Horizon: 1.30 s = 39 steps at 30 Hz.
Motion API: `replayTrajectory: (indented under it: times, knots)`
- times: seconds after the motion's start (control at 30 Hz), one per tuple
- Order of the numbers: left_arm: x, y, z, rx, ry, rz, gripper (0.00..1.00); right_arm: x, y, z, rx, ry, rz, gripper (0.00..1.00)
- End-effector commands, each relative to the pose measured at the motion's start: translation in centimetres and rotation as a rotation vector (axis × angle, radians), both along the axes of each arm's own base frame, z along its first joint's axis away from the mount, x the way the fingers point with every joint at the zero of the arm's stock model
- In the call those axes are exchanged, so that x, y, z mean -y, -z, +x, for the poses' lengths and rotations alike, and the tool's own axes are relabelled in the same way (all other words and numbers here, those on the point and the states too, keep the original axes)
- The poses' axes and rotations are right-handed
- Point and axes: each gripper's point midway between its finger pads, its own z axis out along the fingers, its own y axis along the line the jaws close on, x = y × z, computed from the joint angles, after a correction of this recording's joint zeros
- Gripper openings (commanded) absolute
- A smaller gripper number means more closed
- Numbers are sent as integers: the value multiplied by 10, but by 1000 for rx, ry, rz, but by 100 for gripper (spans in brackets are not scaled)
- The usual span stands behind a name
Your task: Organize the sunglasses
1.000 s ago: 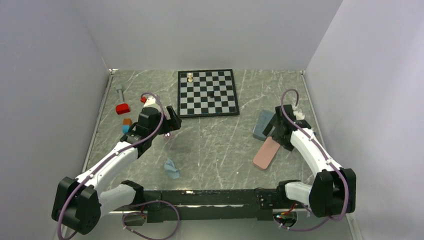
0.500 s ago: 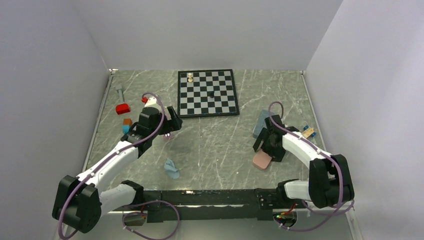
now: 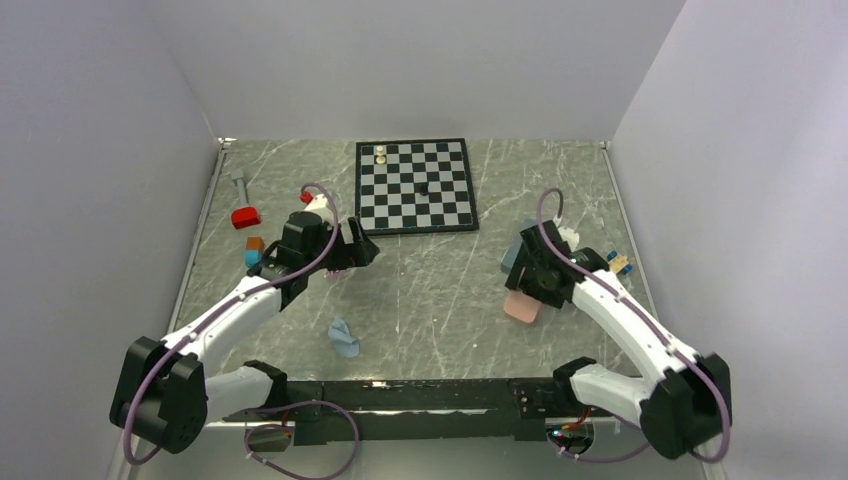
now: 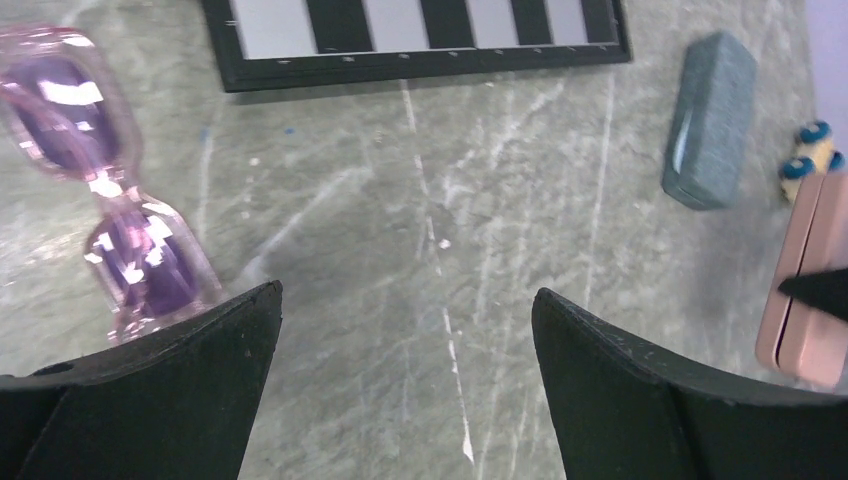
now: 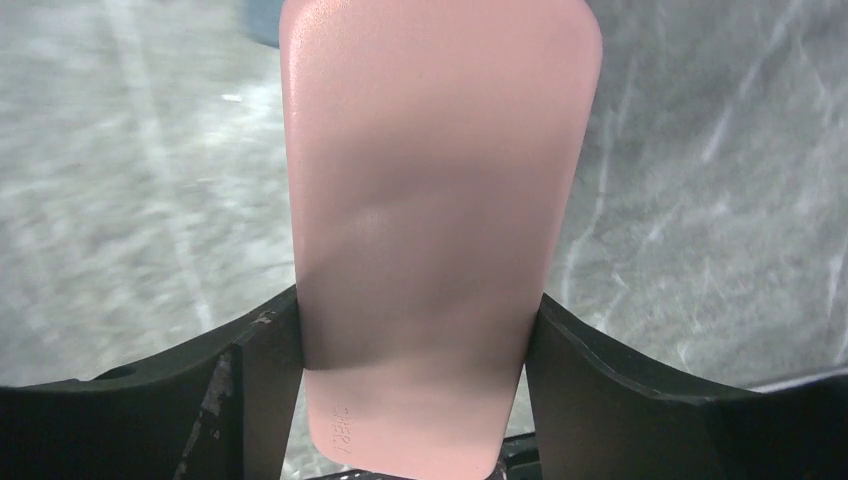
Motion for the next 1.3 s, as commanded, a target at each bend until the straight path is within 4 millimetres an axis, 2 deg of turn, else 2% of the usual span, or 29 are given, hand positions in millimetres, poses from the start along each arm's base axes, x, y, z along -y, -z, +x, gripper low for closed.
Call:
replayTrajectory:
  times: [0.0,0.07,0.13,0.2,0.27,0.37,0.47,0.57,0.67,0.73,0.87,1.07,1.2,1.27]
  knots:
    - [34,-42,5,113,181,-103,99,-36,-76,36,304,-226,156,43]
    - [48,-54,-3,138,279,-154,99,-59,-99,47,418,-364,229,43]
    - [65,-67,-14,168,414,-217,99,-90,-118,50,501,-528,347,41]
    - [81,-83,-29,177,558,-296,99,-128,-143,48,612,-715,513,39]
    - [94,-99,-44,194,677,-399,99,-157,-165,38,713,-895,664,39]
    - [103,-131,-61,294,801,-543,99,-183,-188,25,808,-1102,809,38]
    - [106,-147,-67,335,839,-627,99,-203,-203,8,890,-1264,915,38]
    - [110,-149,-67,319,848,-646,99,-217,-207,-6,890,-1393,979,38]
    - [115,-154,-73,343,870,-646,99,-229,-203,-5,866,-1441,963,36]
    - [117,-157,-78,377,876,-632,99,-232,-204,-1,889,-1435,948,35]
    - [121,-158,-80,411,886,-555,99,-235,-216,-9,929,-1466,1030,34]
    - [126,-164,-94,443,954,-556,99,-240,-219,-7,924,-1478,1068,34]
    - [128,-166,-97,446,979,-574,92,-242,-219,-8,914,-1492,1088,33]
    - [130,-167,-99,445,999,-584,81,-244,-220,-10,914,-1505,1094,33]
